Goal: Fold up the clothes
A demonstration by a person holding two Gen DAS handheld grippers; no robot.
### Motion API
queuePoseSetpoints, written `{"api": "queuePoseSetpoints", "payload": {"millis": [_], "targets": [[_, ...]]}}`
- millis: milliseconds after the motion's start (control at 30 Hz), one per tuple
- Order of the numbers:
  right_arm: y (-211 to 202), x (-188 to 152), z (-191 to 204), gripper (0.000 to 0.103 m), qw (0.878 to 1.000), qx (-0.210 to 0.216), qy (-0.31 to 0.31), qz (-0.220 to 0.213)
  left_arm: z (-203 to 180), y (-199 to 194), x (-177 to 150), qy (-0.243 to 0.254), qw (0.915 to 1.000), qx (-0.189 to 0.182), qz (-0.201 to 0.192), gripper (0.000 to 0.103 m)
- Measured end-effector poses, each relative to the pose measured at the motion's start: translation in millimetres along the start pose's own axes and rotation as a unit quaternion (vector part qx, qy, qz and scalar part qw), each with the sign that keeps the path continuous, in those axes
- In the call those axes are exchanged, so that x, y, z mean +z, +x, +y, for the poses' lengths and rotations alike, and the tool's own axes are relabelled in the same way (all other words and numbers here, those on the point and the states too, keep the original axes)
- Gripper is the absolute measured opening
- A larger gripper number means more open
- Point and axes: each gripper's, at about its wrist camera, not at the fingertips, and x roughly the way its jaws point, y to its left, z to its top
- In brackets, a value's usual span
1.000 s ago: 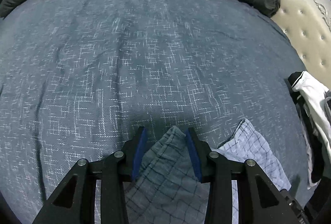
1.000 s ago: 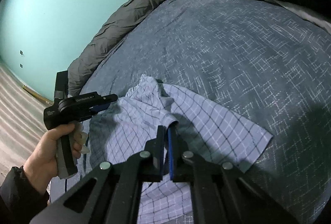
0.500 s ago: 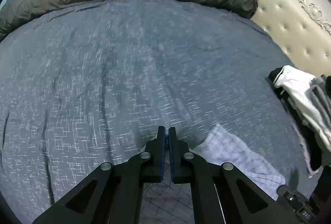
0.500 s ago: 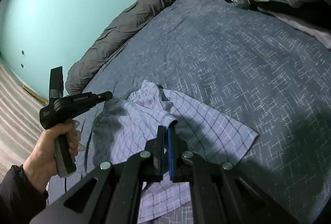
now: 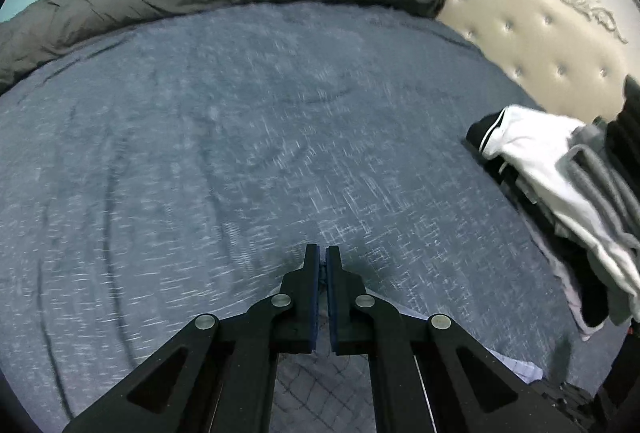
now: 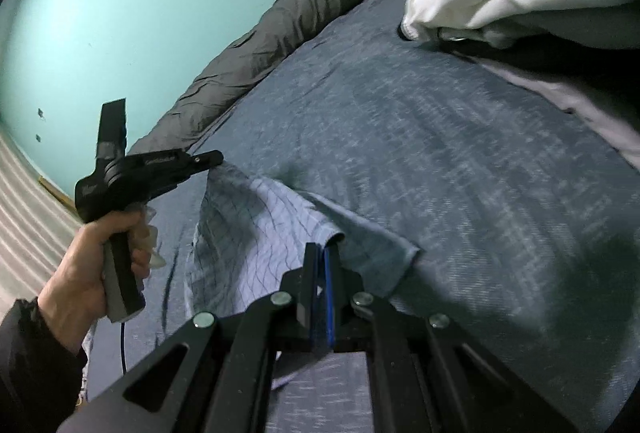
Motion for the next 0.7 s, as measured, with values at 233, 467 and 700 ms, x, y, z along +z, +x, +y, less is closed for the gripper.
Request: {"api": "queuePoseSetpoints", "payload": {"millis": [233, 467, 700], "targets": [[13, -6, -21, 0.003, 0.999, -0.019, 0.026, 0.024, 10, 12, -2, -0.018, 0.9997, 0.006, 0.012, 0.019], [9, -7, -21, 0.004, 0.999, -0.033, 0.018, 0.024, 52, -49, -25, -0.057, 0.9979, 0.000, -0.031, 0.058], [3, 0, -24, 0.004, 0.999, -0.047, 0.025, 0.009, 103, -74, -88, -0.108, 0.9935, 0.015, -0.034, 0.058]]}}
